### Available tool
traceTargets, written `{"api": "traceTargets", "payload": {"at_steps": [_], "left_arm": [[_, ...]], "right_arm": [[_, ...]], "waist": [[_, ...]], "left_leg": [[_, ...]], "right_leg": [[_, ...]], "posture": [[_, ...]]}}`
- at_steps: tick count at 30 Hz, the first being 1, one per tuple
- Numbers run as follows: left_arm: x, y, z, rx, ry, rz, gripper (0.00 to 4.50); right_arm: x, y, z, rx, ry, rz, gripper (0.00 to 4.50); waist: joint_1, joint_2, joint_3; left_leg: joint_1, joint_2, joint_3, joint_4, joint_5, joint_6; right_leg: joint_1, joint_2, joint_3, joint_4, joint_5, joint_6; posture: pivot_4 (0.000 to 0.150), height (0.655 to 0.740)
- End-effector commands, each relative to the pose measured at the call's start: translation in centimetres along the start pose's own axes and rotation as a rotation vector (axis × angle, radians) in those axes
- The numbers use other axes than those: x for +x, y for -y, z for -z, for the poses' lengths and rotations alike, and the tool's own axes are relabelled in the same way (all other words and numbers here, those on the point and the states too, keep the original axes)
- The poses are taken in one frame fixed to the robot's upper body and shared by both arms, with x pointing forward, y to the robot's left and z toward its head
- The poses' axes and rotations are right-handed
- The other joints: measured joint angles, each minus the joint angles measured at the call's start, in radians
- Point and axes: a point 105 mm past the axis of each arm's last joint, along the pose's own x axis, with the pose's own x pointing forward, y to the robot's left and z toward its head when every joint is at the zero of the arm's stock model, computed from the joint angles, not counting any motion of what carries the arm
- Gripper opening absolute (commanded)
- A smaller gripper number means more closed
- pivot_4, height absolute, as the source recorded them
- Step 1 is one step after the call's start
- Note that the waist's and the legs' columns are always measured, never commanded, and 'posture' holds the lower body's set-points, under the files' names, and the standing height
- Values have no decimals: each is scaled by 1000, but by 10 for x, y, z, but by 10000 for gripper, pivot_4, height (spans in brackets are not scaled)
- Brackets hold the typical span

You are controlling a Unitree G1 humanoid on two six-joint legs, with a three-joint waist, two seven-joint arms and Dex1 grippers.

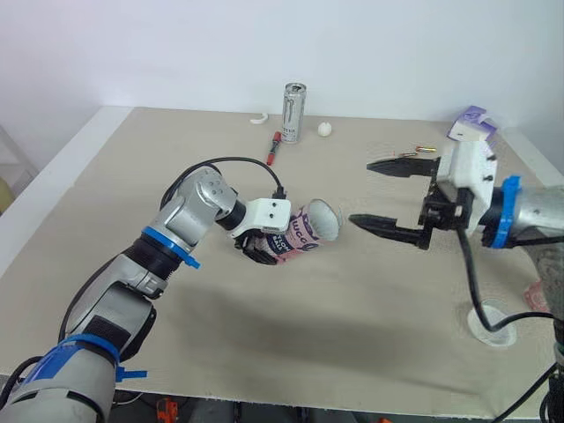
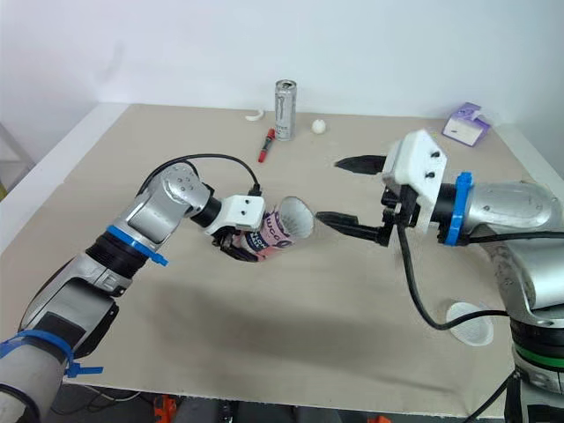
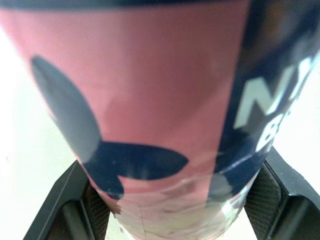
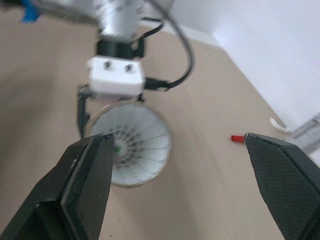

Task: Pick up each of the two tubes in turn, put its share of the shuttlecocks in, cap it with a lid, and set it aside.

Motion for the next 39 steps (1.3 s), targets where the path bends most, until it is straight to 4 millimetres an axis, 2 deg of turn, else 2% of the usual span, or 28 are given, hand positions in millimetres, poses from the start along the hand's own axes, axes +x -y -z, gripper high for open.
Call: {"api": "traceTargets", "payload": {"at_steps": [1, 2, 6, 9, 16, 29, 34, 39], "left_arm": [[6, 2, -7, 27, -8, 38, 31130], [6, 1, -7, 27, -9, 40, 31130], [4, 0, -7, 26, -15, 42, 31130], [2, -2, -8, 23, -19, 42, 31130], [0, -5, -12, 30, -23, 40, 31130], [4, -3, -17, 45, -9, 47, 31130], [4, -3, -17, 45, -7, 44, 31130], [5, -2, -16, 40, -5, 42, 31130]], "right_arm": [[2, 4, -4, -37, -44, -29, 29395], [7, 1, -2, -52, -68, -58, 28099], [24, -9, -1, -90, -103, -157, 14183], [36, -11, 0, -131, -143, -217, 217], [58, -15, 5, -191, -190, -334, 217], [107, -32, 39, -218, -385, -604, 217], [119, -36, 46, -224, -401, -654, 217], [121, -38, 45, -229, -400, -676, 217]], "waist": [[0, 0, 0], [0, 0, 0], [-1, 0, 0], [3, 0, 0], [1, 0, 0], [0, 0, 0], [-3, 0, 0], [-3, 0, 0]], "left_leg": [[0, 0, 0, 0, 0, 0], [0, 0, 0, 0, 0, 0], [-1, 0, 0, 0, 0, 0], [-3, 0, -1, 0, 0, 0], [-5, 0, -1, 0, 0, 0], [-6, 0, 0, 0, 0, 0], [-4, 1, 1, 1, 0, 0], [-2, 1, 0, 3, 0, 0]], "right_leg": [[0, 0, 0, 0, 0, 0], [0, 0, 0, 0, 0, 0], [-1, 0, 0, 0, 0, 0], [-2, 0, -2, 0, 0, 0], [-5, 0, -2, 1, 1, 1], [-8, 0, -1, 4, 4, -1], [-8, 1, -1, 5, 5, -3], [-8, 2, -1, 14, 1, -1]], "posture": [[1500, 7400], [1500, 7400], [1500, 7400], [1500, 7400], [1500, 7400], [1500, 7400], [1500, 7400], [1500, 7400]]}}
